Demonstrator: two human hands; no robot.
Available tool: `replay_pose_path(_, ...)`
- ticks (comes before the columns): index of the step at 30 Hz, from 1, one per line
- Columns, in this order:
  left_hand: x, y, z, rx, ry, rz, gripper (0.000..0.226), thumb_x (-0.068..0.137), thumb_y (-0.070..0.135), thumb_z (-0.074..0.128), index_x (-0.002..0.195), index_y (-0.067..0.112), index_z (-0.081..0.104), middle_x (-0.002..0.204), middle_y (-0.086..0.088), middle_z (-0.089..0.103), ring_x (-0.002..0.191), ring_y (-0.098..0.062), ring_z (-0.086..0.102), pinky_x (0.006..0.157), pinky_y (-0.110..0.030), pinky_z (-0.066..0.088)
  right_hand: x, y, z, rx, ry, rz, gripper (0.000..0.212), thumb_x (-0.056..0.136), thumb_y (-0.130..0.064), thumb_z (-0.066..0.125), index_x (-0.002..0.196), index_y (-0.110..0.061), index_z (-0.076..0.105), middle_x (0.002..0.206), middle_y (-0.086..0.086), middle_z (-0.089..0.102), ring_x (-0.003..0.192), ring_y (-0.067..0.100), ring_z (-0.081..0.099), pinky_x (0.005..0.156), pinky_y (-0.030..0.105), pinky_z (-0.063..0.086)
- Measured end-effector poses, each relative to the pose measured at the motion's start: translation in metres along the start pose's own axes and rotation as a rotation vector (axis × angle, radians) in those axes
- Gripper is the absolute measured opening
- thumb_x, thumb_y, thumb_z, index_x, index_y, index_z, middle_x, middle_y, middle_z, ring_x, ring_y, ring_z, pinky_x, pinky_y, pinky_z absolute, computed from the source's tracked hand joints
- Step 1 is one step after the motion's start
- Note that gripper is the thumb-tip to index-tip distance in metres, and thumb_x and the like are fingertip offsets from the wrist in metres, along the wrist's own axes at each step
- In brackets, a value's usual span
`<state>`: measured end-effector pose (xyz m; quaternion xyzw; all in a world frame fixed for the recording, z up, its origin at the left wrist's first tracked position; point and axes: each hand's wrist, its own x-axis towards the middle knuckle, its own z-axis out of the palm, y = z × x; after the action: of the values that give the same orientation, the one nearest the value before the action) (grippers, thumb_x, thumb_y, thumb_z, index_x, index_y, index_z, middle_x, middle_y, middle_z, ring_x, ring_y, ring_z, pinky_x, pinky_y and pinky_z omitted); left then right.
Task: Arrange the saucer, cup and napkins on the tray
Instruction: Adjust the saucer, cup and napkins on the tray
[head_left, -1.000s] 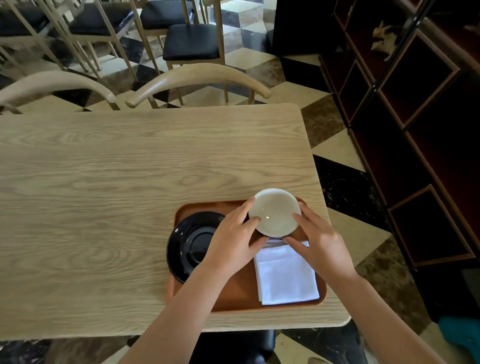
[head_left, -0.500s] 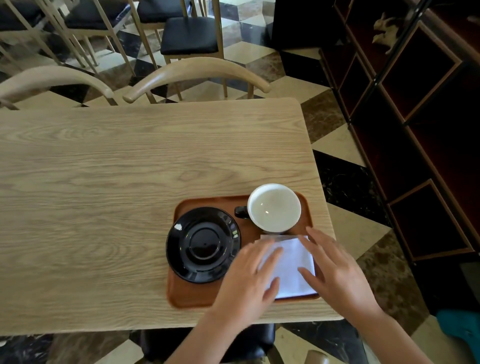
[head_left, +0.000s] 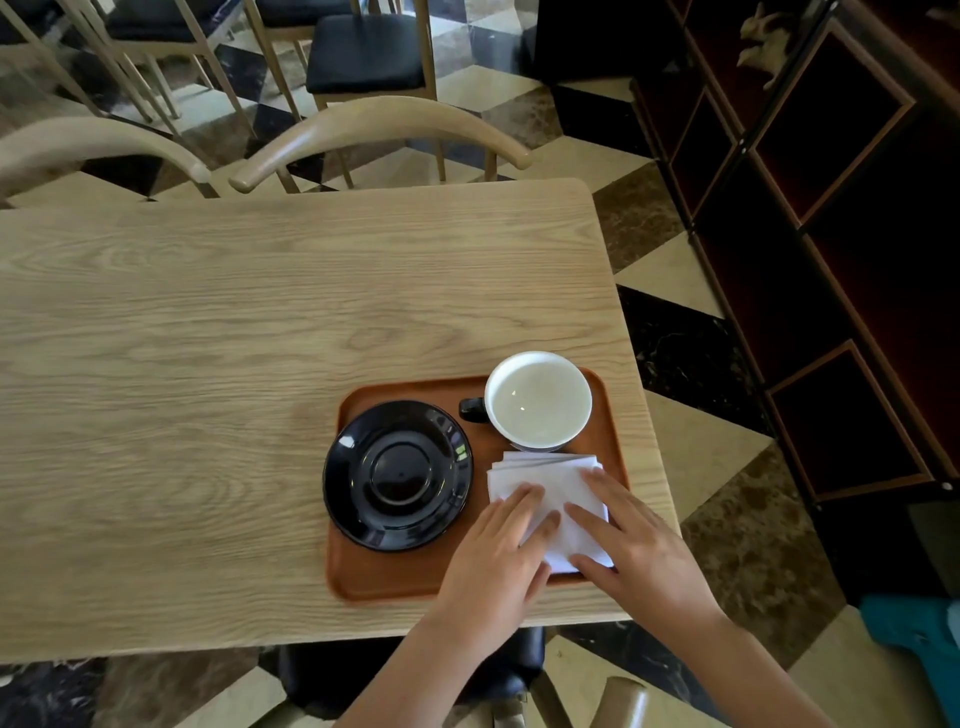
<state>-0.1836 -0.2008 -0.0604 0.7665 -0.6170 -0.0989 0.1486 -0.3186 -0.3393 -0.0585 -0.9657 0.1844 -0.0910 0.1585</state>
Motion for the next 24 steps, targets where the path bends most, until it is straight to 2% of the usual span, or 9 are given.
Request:
replay_pose_path(5,-0.007,-0.009,-0.004,0.007,-0.014,-0.001,0.047,0.080,0.027,0.066,0.125,0.017,0.054,0.137,-0.010,0.050,0.130,-0.023,0.043,0.105,-0.034,0.030,0.003,-0.010,0.005,-0.014,0.002,0.001,0.055,0.053,-0.025,0.089,0.103,-0.013,0.070,0.120,0.019,0.063,0.109,0.031,0.061,0.076,0.036,0.056)
replay_pose_path(16,-0.008,-0.012,-0.005,-0.008,-0.056,-0.012,0.050,0.080,0.027,0.067,0.127,0.018,0.052,0.138,-0.010,0.049,0.131,-0.023,0.041,0.105,-0.035,0.030,0.006,-0.015,0.007,-0.004,-0.024,0.013,0.055,0.056,-0.026,0.088,0.106,-0.013,0.067,0.121,0.020,0.062,0.112,0.033,0.059,0.078,0.038,0.055)
replay_pose_path(20,-0.006,-0.011,-0.007,-0.023,-0.079,-0.001,0.051,0.074,0.024,0.073,0.121,0.015,0.057,0.131,-0.012,0.055,0.125,-0.026,0.048,0.100,-0.038,0.040,0.008,-0.017,0.002,-0.010,-0.081,0.039,0.058,0.055,-0.027,0.088,0.106,-0.017,0.064,0.120,0.018,0.063,0.109,0.032,0.061,0.076,0.039,0.057)
replay_pose_path(21,-0.005,-0.010,-0.013,-0.029,-0.130,-0.013,0.051,0.073,0.023,0.074,0.120,0.014,0.057,0.130,-0.013,0.056,0.124,-0.027,0.049,0.099,-0.041,0.045,0.010,-0.020,-0.003,0.002,-0.148,0.074,0.057,0.053,-0.028,0.089,0.104,-0.019,0.065,0.118,0.016,0.064,0.107,0.031,0.063,0.074,0.037,0.057)
replay_pose_path(23,0.001,-0.007,-0.026,-0.005,-0.198,-0.012,0.050,0.081,0.023,0.065,0.127,0.011,0.051,0.138,-0.016,0.047,0.130,-0.030,0.041,0.102,-0.043,0.043,0.019,-0.029,-0.019,-0.026,-0.196,0.121,0.053,0.056,-0.031,0.087,0.104,-0.021,0.066,0.120,0.011,0.063,0.107,0.028,0.063,0.078,0.035,0.055)
replay_pose_path(24,0.005,-0.007,-0.032,0.024,-0.240,-0.027,0.051,0.087,0.024,0.057,0.134,0.010,0.044,0.145,-0.016,0.037,0.135,-0.030,0.033,0.107,-0.042,0.035,0.026,-0.034,-0.027,-0.039,-0.209,0.134,0.050,0.065,-0.033,0.081,0.111,-0.022,0.064,0.127,0.008,0.058,0.114,0.027,0.058,0.087,0.035,0.051)
